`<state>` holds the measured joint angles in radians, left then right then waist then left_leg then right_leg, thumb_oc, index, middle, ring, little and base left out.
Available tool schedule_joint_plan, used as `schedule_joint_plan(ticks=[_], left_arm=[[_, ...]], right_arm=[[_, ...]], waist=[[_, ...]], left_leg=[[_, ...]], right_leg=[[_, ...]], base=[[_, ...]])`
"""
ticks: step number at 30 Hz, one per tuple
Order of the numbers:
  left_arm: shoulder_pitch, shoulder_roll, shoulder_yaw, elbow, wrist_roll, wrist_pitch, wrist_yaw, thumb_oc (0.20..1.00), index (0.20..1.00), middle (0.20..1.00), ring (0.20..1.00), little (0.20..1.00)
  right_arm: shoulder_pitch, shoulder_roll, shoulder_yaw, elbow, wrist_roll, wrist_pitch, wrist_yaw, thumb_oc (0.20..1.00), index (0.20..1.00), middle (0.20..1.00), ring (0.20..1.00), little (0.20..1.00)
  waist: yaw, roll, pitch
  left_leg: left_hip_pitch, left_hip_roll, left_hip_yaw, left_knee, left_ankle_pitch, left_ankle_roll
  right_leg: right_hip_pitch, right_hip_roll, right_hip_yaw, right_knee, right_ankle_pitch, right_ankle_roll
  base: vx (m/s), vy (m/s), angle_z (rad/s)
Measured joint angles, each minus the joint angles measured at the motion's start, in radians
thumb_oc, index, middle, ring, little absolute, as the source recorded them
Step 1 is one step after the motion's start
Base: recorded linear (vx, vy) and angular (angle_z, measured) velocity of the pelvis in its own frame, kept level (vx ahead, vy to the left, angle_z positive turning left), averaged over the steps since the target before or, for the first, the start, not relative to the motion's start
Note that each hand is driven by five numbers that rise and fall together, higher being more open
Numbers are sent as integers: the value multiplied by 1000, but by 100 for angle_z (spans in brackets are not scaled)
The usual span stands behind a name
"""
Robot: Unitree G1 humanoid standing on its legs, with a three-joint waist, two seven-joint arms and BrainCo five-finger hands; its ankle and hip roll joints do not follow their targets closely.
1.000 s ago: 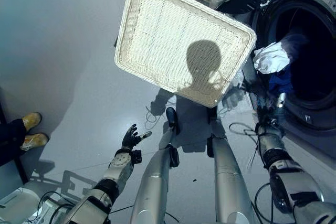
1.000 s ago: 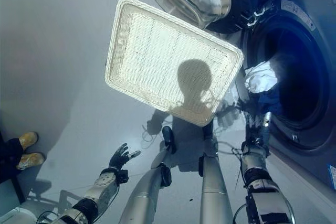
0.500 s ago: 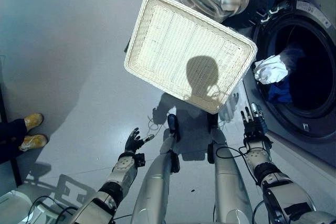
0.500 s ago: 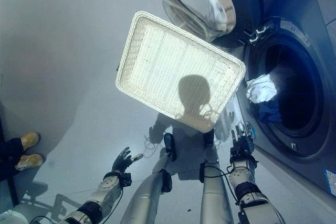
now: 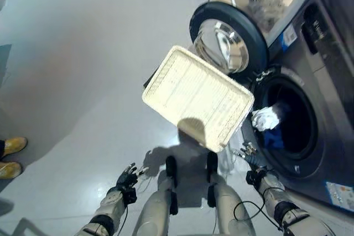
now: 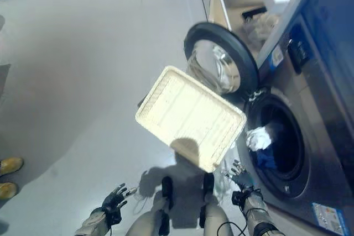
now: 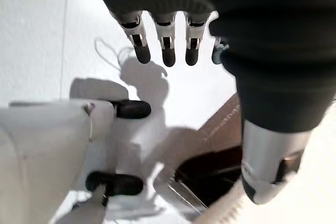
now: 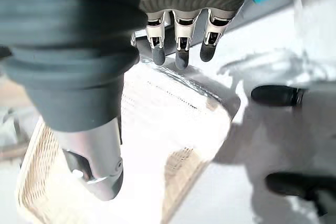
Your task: Put the clothes into the washing machine.
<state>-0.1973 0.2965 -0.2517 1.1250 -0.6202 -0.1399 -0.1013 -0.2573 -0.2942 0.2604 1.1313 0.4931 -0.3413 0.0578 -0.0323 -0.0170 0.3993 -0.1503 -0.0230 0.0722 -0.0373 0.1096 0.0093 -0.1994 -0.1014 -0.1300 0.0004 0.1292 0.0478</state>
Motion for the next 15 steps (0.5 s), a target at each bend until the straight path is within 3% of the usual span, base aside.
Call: schedule_joint_plan(ticks=[5,6,7,8,12,15], left_arm=[[84,-1,53,19,2,1,-89,1000,1000,1000,1000,1000],[108,-2,60,22,11,-1,-111,1000,1000,1000,1000,1000],[108,-2,60,22,11,-1,-111,1000,1000,1000,1000,1000],[121,-2,61,40,19,-1,-134,1000,1000,1000,1000,1000],[147,-15,60,77,65,7,-147,1000,1000,1000,1000,1000],[152,-27,60,83,103,28,-149,1000,1000,1000,1000,1000]], right_arm=[[104,9,-14,35,-86,52,34,1000,1000,1000,1000,1000],[136,10,-14,48,-101,67,42,1000,1000,1000,1000,1000],[136,10,-14,48,-101,67,42,1000,1000,1000,1000,1000],[164,13,-14,70,-121,102,58,1000,1000,1000,1000,1000],[203,36,-11,97,-190,167,75,1000,1000,1000,1000,1000],[207,47,-9,101,-240,213,88,1000,1000,1000,1000,1000]], waist=[[2,-5,-133],[1,-4,-183],[1,-4,-183],[2,-2,-234],[0,0,-311],[-2,5,-322]], left_leg=[[129,6,-9,-53,-13,-15],[140,9,-8,-57,-25,-19],[140,9,-8,-57,-25,-19],[169,15,-16,-57,-38,-22],[213,29,-25,-58,-56,-33],[249,35,-39,-57,-58,-36]], right_leg=[[154,12,-21,-90,1,1],[171,16,-21,-92,-10,1],[171,16,-21,-92,-10,1],[203,25,-23,-92,-25,-4],[254,37,-32,-92,-54,-9],[292,47,-43,-93,-63,-18]], base=[[182,-66,6],[135,-42,1],[189,-53,2],[166,-51,10],[104,-42,7],[61,-27,11]])
